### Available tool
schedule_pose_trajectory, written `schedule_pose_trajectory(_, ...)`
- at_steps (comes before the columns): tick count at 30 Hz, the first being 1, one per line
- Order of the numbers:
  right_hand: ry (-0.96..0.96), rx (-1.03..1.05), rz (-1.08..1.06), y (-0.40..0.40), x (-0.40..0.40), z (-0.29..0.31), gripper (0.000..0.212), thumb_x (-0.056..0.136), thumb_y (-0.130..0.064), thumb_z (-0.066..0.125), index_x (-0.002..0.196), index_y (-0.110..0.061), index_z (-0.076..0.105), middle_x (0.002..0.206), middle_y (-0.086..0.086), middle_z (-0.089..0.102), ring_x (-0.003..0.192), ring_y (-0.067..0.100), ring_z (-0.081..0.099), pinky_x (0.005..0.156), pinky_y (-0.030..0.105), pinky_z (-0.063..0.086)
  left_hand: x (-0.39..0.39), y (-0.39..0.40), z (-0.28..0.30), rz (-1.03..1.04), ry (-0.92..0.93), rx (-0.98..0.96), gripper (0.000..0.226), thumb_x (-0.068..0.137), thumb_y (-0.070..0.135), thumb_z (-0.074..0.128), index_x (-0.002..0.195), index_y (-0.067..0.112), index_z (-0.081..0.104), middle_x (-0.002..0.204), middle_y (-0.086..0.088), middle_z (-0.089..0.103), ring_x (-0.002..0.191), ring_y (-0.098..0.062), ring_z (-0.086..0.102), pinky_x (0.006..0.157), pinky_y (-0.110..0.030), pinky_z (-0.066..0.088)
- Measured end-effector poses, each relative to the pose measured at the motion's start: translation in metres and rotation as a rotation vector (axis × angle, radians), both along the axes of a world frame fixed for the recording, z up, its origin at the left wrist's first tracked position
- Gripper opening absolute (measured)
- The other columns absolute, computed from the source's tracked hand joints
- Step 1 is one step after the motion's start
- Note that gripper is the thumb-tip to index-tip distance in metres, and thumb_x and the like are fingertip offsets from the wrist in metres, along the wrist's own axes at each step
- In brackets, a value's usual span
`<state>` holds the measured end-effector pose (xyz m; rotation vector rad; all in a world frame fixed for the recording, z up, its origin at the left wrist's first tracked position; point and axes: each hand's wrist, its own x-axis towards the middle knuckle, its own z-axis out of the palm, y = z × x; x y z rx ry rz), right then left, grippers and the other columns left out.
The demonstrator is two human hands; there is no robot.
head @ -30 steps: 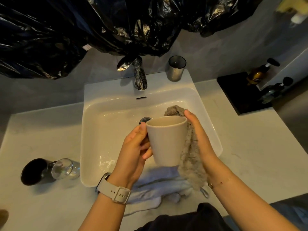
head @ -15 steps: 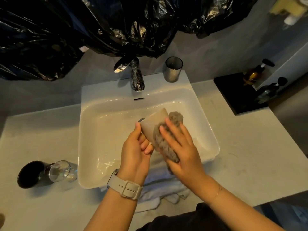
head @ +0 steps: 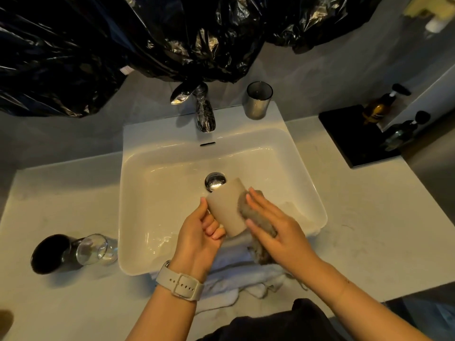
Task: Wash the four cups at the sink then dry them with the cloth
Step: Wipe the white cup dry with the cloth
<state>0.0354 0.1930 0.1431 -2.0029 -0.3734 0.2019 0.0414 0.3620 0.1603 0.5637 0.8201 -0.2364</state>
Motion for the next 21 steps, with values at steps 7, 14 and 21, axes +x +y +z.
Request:
schedule_pose_trajectory(7,0.556,0.182,-0.350,0.012,0.059,0.030,0.034,0.096,-0.043,0.051,0.103,-0.016,0.069,0.099,0.004,0.071,0.094,0.017,0.067,0.082,0.027,0.051,0.000,0.000,0.008,-0.129,-0.042,-0.119,0.046,0.088,0.029,0.054,0.048,0.017,0.035,0.043,0.004,0.020,0.033,-0.008,0.021,0.037,-0.020,0.019)
schedule_pose_trajectory(14,0.930,0.353,-0.197,0.011,0.063,0.030,0.027,0.096,-0.039,0.052,0.094,-0.019,0.070,0.078,-0.001,0.072,0.071,0.011,0.067,0.067,0.025,0.050,-0.018,0.016,0.010,-0.286,-0.339,0.154,0.034,0.091,0.025,0.059,0.066,0.014,0.039,0.054,0.003,0.024,0.046,-0.008,0.025,0.045,-0.020,0.028)
schedule_pose_trajectory(21,0.636,0.486,-0.203,-0.010,0.077,0.078,0.040,0.091,-0.038,0.050,0.117,-0.010,0.059,0.107,0.021,0.068,0.098,0.027,0.065,0.087,0.043,0.052,-0.025,0.036,0.005,-0.503,-0.677,0.807,0.025,0.082,0.045,0.061,0.067,0.025,0.055,0.069,-0.007,0.046,0.067,-0.012,0.042,0.062,-0.019,0.036)
